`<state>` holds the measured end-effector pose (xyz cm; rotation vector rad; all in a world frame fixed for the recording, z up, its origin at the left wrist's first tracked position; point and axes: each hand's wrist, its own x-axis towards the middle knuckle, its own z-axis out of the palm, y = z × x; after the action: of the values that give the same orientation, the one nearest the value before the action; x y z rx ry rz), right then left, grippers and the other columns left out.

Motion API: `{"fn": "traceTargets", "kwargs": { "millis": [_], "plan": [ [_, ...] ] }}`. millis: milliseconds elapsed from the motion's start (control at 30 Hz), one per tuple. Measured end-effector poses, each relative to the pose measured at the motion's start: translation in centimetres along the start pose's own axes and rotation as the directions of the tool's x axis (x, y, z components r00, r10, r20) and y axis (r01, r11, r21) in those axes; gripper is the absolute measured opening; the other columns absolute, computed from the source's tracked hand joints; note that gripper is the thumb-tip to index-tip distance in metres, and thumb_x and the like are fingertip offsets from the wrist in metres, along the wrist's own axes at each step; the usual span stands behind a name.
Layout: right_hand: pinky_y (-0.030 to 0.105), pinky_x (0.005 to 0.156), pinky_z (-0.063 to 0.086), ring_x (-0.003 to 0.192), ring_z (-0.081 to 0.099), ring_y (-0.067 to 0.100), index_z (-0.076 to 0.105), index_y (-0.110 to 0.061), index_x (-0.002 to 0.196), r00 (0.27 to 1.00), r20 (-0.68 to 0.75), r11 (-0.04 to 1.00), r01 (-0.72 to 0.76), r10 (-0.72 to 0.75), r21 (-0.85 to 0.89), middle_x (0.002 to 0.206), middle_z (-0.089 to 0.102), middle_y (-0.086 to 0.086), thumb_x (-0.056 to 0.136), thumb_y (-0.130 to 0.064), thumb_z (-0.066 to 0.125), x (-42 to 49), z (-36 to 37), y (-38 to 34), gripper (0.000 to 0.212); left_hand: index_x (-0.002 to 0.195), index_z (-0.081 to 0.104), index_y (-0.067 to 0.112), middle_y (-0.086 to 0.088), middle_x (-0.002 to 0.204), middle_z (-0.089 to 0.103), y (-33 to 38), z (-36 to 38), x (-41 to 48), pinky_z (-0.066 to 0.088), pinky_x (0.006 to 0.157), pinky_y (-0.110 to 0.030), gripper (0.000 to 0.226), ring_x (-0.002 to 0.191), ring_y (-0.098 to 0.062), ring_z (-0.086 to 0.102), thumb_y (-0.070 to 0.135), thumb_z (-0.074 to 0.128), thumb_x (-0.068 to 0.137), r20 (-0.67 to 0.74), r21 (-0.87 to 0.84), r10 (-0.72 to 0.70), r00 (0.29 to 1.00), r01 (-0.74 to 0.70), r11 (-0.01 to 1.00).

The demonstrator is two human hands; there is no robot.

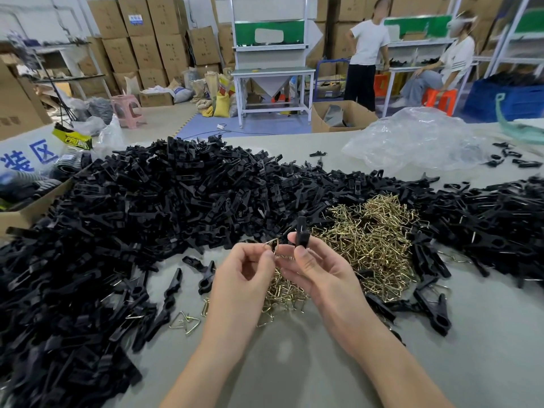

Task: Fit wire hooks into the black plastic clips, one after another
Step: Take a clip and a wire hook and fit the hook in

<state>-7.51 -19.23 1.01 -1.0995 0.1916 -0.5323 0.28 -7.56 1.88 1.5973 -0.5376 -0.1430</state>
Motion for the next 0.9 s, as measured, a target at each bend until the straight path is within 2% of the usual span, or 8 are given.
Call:
{"fn": "traceTargets", "kwargs": {
  "millis": [167,267,367,433,567,733,800,900],
  "plan": [
    [0.026,0.084,0.058,0.107,0.072,0.022,0.077,-0.028,0.105,0.999,-0.011,0.996,0.035,-0.036,-0.088,0.109,0.076,0.005,0.085,-0.029,0.068,-0.1,0.0,0.0,0.021,0.105,0.062,0.037,0.009,0.082,0.067,-0.1,0.0,-0.4,0.045,0.063,-0.012,0.020,0.069,-0.003,0.060,0.021,0.063,0.095,0.031,0.145,0.076,0.997,-0.079,0.986],
    [0.023,0.083,0.057,0.102,0.073,0.018,0.072,-0.025,0.111,0.995,-0.007,0.973,0.100,-0.103,-0.207,0.107,0.077,0.001,0.088,-0.026,0.067,-0.3,0.1,0.1,0.023,0.101,0.067,0.027,0.007,0.085,0.073,-0.1,0.1,-0.2,0.053,0.070,-0.017,0.012,0.077,-0.007,0.068,0.017,0.063,0.097,0.031,0.077,0.029,0.999,-0.032,0.997],
    [0.024,0.091,0.055,0.106,0.071,0.011,0.071,-0.024,0.118,0.992,0.016,0.925,0.125,-0.128,-0.358,0.110,0.076,-0.007,0.095,-0.010,0.067,-0.3,0.1,0.6,0.027,0.093,0.070,0.016,-0.002,0.078,0.074,0.2,0.0,0.2,0.056,0.067,-0.021,0.008,0.070,-0.011,0.068,0.013,0.063,0.096,0.013,-0.068,-0.038,0.999,0.038,0.997],
    [0.021,0.095,0.052,0.107,0.069,0.004,0.070,-0.029,0.121,0.989,-0.002,0.876,0.129,-0.147,-0.465,0.112,0.074,-0.015,0.094,-0.009,0.068,-0.3,0.0,0.7,0.034,0.091,0.072,0.016,0.000,0.074,0.072,0.3,-0.4,0.5,0.057,0.066,-0.022,0.007,0.068,-0.009,0.065,0.018,0.066,0.094,-0.029,-0.137,-0.081,0.996,0.077,0.988],
    [0.011,0.088,0.046,0.103,0.065,0.000,0.070,-0.036,0.123,0.974,-0.018,0.777,0.168,-0.225,-0.606,0.108,0.067,-0.020,0.093,-0.013,0.071,-0.4,-0.4,0.9,0.038,0.088,0.072,0.014,0.004,0.070,0.066,0.5,-1.0,0.6,0.053,0.072,-0.030,0.007,0.067,-0.007,0.060,0.018,0.068,0.092,-0.001,-0.310,-0.195,0.981,0.186,0.932],
    [0.011,0.088,0.048,0.102,0.063,-0.002,0.065,-0.041,0.125,0.959,-0.010,0.664,0.189,-0.284,-0.724,0.110,0.063,-0.027,0.093,-0.015,0.072,-0.6,-0.3,1.0,0.042,0.077,0.072,0.018,0.005,0.067,0.065,0.6,-0.6,0.3,0.050,0.070,-0.030,0.014,0.062,-0.005,0.058,0.019,0.069,0.091,0.044,-0.205,-0.211,0.976,0.216,0.955],
    [0.007,0.083,0.046,0.099,0.064,-0.005,0.063,-0.047,0.113,0.953,-0.020,0.662,0.194,-0.301,-0.724,0.109,0.065,-0.030,0.090,-0.014,0.074,-0.7,-0.3,0.9,0.042,0.075,0.073,0.022,0.004,0.069,0.067,0.4,-0.6,0.3,0.050,0.070,-0.032,0.017,0.063,-0.005,0.059,0.019,0.068,0.091,0.038,-0.184,-0.218,0.975,0.221,0.958],
    [0.007,0.076,0.046,0.093,0.065,-0.003,0.064,-0.041,0.103,0.952,-0.023,0.631,0.186,-0.307,-0.753,0.096,0.069,-0.023,0.087,-0.016,0.077,-0.8,-0.3,1.0,0.032,0.069,0.071,0.030,0.006,0.069,0.067,0.4,-0.6,0.3,0.054,0.064,-0.026,0.028,0.065,-0.007,0.061,0.017,0.065,0.093,0.038,-0.174,-0.233,0.972,0.236,0.956]
  ]
}}
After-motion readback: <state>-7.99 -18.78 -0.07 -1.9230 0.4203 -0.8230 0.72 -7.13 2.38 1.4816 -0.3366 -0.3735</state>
